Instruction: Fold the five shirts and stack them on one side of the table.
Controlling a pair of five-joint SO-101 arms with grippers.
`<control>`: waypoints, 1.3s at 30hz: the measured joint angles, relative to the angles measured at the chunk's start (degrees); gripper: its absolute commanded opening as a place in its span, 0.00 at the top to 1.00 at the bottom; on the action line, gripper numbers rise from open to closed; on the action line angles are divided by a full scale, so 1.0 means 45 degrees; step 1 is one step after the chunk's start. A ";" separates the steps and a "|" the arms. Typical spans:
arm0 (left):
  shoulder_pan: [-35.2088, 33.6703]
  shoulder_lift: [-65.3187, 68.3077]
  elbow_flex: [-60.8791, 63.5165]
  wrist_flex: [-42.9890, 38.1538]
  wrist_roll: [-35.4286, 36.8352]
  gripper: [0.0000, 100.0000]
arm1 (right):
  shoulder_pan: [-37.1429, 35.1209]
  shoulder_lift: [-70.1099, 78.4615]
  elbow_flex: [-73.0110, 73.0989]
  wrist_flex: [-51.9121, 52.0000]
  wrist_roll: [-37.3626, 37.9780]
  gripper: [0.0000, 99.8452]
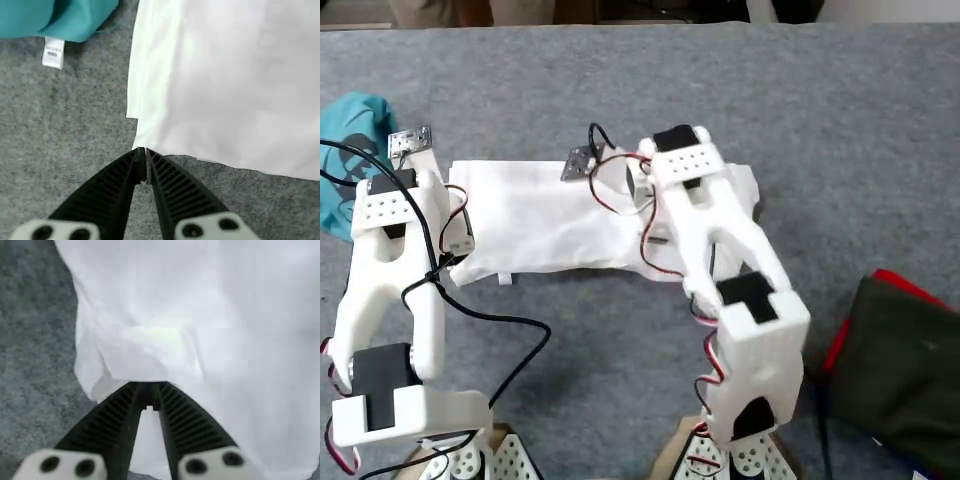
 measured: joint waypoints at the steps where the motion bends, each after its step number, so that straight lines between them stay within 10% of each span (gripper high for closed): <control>1: 0.0000 0.0000 0.0000 0.0000 0.0000 0.98 | 0.0000 0.0391 -0.0391 0.0000 0.0000 1.00; 23: 0.0000 0.0000 0.0039 0.0352 0.0000 0.98 | 0.0703 0.2032 -0.6838 0.4513 -0.1094 1.00; 39: 0.0000 0.0000 0.0000 0.0762 -0.0488 0.84 | -0.0879 -0.2520 0.1915 0.1094 -0.1270 1.00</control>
